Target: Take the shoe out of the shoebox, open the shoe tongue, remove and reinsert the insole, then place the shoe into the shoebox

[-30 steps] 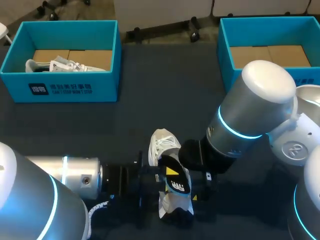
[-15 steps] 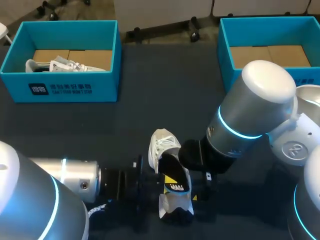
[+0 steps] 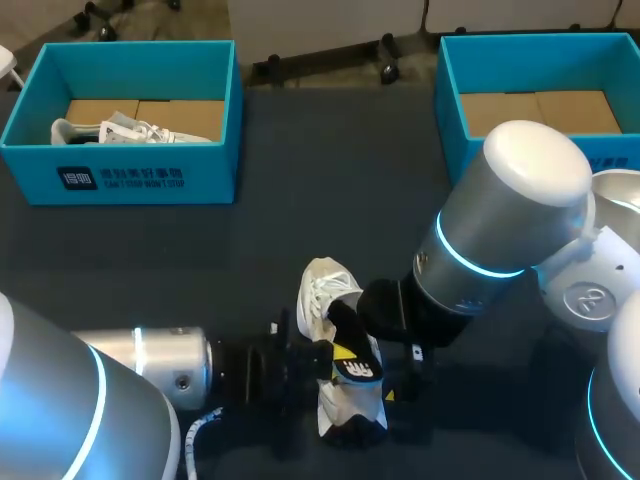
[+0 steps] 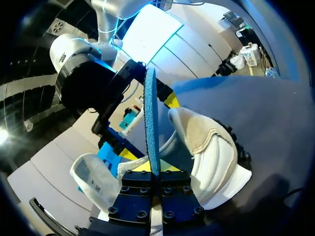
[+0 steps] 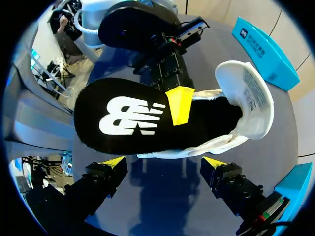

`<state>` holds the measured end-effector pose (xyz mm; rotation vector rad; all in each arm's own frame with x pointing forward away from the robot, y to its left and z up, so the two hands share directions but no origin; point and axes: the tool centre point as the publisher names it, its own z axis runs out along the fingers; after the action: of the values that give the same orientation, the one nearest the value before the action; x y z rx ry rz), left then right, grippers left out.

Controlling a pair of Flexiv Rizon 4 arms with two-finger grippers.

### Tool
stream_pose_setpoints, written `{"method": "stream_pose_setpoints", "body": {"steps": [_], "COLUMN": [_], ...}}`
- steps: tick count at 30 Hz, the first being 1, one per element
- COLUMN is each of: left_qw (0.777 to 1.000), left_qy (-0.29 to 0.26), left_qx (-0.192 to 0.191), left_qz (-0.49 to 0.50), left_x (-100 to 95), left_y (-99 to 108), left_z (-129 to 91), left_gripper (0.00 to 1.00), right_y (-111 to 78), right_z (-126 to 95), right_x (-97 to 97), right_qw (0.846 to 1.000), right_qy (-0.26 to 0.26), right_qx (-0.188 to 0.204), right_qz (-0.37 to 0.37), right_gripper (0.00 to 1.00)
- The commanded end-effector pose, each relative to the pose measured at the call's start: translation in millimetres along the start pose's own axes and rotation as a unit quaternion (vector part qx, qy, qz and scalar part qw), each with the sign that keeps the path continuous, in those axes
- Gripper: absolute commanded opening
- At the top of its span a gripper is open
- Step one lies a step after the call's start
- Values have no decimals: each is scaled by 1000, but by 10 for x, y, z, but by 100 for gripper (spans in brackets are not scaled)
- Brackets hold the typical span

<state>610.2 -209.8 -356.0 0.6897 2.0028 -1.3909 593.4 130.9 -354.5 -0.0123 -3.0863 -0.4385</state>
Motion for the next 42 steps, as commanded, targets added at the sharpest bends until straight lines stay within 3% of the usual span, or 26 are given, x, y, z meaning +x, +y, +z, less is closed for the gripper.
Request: {"method": "stream_pose_setpoints", "body": {"steps": [1,5,6,8,10,21,23,24,25,32,42], "left_qw": [1000,1000,999,999,999,999,999,998,998,999,999], "left_qy": [-2,-4,-4,-6,-9,-6,-1,-1,1,9,-3], "left_qx": [-3,5,9,11,16,42,46,47,49,40,-3], "left_qz": [-6,-27,-34,-33,-35,-28,-28,-29,-27,3,33], "left_x": [-19,-33,-41,-54,-71,-66,-48,-38,-28,43,-15], "left_y": [49,12,-14,-55,-104,-353,-360,-358,-350,-262,-14], "left_z": [68,-11,-41,-80,-119,-205,-178,-163,-148,-62,39], "left_gripper": [0,0,15,29,31,27,19,6,0,0,0], "right_y": [6,6,6,6,6,6,6,6,6,6,6], "right_z": [20,20,20,20,20,20,20,20,20,20,20], "right_x": [5,5,5,5,5,5,5,5,5,5,5], "right_qw": [1000,1000,1000,1000,1000,1000,1000,1000,1000,1000,1000], "right_qy": [-1,-1,-1,-1,-1,-1,-1,-1,-1,-1,-1], "right_qx": [0,0,0,0,0,0,0,0,0,0,0], "right_qz": [0,0,0,0,0,0,0,0,0,0,0], "right_gripper": [100,100,100,100,100,100,100,100,100,100,100]}}
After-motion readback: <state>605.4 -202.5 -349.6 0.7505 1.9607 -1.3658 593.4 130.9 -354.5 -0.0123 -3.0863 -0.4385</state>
